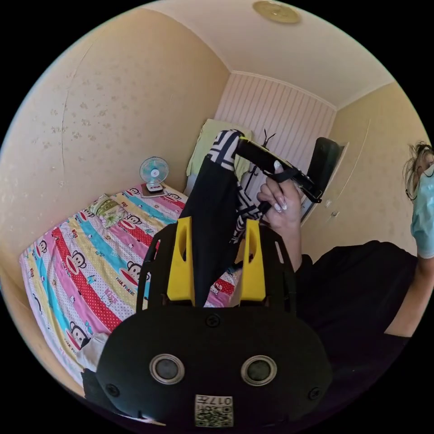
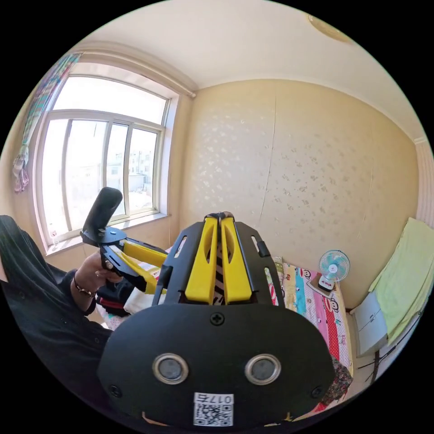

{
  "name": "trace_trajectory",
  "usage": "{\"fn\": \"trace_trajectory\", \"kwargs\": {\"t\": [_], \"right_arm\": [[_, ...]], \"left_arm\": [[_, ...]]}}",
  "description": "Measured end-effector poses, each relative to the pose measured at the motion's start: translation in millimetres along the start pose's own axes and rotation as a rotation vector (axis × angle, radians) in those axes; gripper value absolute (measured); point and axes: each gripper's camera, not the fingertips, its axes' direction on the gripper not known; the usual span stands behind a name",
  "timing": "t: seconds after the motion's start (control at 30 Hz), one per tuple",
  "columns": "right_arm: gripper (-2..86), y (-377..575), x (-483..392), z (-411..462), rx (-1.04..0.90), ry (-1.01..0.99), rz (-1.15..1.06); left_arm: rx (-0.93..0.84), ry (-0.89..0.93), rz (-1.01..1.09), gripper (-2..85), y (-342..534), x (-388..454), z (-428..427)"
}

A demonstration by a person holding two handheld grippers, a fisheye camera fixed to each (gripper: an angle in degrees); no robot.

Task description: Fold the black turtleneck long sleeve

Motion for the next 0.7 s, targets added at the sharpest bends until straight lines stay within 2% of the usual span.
{"fn": "trace_trajectory", "kwargs": {"t": [0.1, 0.17, 0.23, 0.3, 0.43, 0.5, 0.6, 0.7], "right_arm": [[1.6, 4, 2, -1, 0.003, -0.061, 0.009], [1.8, 6, 10, -2, 0.014, -0.120, 0.046], [1.9, 4, 15, -3, 0.006, -0.149, 0.057], [2.1, 1, 19, -3, -0.011, -0.151, 0.046], [2.9, 14, 48, -9, -0.011, -0.130, 0.067], [3.5, 33, 73, -19, 0.030, -0.195, 0.124], [5.1, 77, 114, -30, 0.077, -0.357, 0.265], [6.9, 126, 134, -20, 0.064, -0.590, 0.372]], "left_arm": [[-0.032, -0.043, 0.013, 15.0, -2, 2, 20], [-0.067, 0.058, -0.004, 13.6, -2, -1, 38], [-0.074, 0.082, -0.016, 10.3, 1, -1, 49], [-0.063, 0.048, -0.031, 4.3, 6, -5, 51], [0.019, 0.160, -0.086, 2.0, 15, -29, 31], [0.055, 0.205, -0.117, 1.3, 16, -41, 20], [0.088, 0.178, -0.111, 0.8, 12, -48, -3], [0.119, 0.151, -0.104, 0.7, 8, -50, -25]]}}
